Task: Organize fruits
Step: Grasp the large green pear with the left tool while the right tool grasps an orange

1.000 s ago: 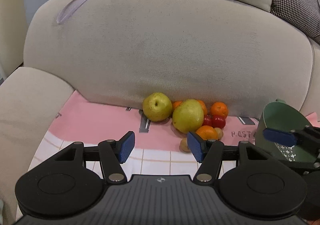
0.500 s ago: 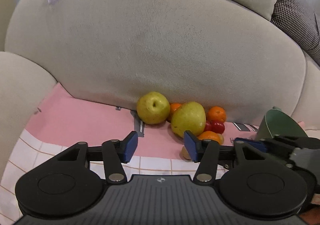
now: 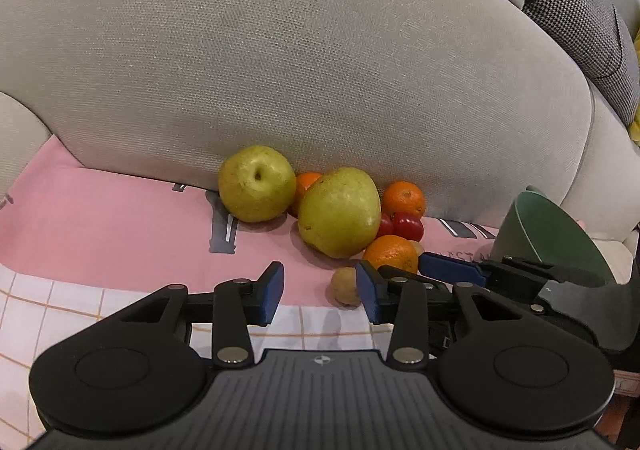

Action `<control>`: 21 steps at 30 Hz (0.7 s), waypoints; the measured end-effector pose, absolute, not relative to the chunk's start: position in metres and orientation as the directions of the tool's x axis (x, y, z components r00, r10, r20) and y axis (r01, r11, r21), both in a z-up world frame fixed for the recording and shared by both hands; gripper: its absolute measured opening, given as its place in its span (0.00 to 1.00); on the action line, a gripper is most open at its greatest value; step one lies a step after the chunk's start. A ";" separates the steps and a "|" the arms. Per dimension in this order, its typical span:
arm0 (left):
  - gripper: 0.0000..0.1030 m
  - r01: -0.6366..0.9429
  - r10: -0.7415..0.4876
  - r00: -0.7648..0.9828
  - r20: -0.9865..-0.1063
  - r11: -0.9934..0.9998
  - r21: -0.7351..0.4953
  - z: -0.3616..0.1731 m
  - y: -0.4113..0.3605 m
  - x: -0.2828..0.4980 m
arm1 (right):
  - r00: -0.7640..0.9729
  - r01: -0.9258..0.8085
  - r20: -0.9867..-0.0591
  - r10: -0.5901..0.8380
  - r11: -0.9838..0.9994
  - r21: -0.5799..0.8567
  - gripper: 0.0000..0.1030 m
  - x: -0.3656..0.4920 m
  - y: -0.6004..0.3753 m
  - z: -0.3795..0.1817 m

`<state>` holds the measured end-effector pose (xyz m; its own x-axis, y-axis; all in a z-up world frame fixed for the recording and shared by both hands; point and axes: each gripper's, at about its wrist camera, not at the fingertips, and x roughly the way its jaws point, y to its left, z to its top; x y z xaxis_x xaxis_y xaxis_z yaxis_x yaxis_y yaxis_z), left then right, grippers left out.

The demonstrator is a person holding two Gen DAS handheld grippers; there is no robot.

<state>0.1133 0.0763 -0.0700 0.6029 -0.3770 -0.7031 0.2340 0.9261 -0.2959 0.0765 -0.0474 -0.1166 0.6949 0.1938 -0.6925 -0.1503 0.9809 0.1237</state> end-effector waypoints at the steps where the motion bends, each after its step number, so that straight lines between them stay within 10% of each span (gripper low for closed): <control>1: 0.46 0.233 -0.378 0.602 -0.703 0.926 -0.298 -0.071 0.076 0.114 | 0.697 -0.158 -0.690 0.195 0.980 0.117 0.39 0.077 -0.047 -0.118; 10: 0.46 0.218 -0.373 0.599 -0.709 0.927 -0.304 -0.069 0.071 0.124 | 0.728 -0.185 -0.673 0.130 0.983 -0.011 0.43 0.078 -0.033 -0.129; 21: 0.70 0.282 -0.336 0.597 -0.728 0.938 -0.202 -0.072 0.046 0.143 | 0.750 -0.201 -0.654 0.098 0.976 -0.084 0.39 0.073 -0.028 -0.126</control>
